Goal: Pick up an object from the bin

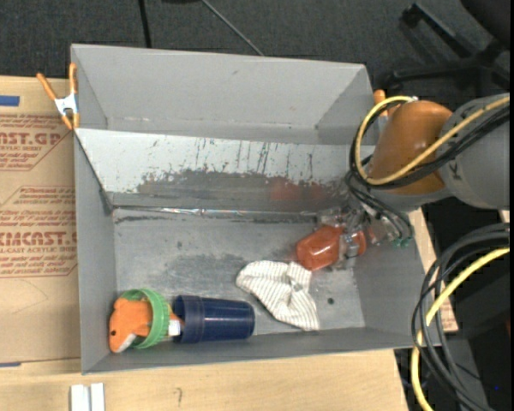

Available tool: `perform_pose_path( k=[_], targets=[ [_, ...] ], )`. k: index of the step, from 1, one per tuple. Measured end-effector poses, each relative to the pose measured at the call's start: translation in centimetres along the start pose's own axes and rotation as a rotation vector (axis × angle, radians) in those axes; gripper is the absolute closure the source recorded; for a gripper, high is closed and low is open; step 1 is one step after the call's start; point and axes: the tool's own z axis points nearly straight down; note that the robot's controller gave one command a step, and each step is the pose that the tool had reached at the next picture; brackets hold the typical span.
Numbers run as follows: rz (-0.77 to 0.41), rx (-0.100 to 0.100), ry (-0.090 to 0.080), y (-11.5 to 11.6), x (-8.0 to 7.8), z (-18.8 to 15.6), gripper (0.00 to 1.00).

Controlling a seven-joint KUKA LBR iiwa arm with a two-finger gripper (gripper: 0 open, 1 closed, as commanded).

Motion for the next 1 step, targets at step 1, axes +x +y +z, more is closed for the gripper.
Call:
perform_pose_path(
  k=[1],
  targets=[
    [0.000,0.000,0.000,0.00,0.00,0.00,1.00]
  ],
)
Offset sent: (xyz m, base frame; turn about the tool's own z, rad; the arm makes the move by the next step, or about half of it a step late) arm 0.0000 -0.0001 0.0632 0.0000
